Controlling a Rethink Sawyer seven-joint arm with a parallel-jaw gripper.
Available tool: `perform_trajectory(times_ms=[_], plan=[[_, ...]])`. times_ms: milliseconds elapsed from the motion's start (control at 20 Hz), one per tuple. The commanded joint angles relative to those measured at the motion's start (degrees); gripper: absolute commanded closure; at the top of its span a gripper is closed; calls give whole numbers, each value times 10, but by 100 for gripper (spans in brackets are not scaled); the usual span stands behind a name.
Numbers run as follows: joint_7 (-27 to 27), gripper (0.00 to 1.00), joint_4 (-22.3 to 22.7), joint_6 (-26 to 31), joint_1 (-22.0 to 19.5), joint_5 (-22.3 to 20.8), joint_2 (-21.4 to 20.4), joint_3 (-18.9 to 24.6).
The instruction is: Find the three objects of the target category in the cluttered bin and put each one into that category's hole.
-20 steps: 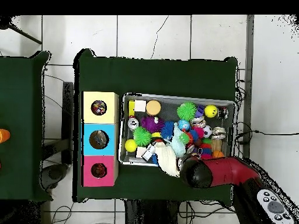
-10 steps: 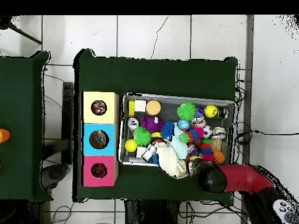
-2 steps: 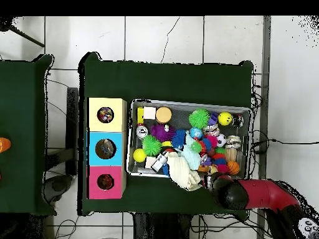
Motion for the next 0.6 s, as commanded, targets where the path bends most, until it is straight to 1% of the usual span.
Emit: perform_trajectory(times_ms=[50,600], plan=[[-75,0,-27,1,3,-61,46,21],[-74,0,-18,-7,-8,-57,43,32]])
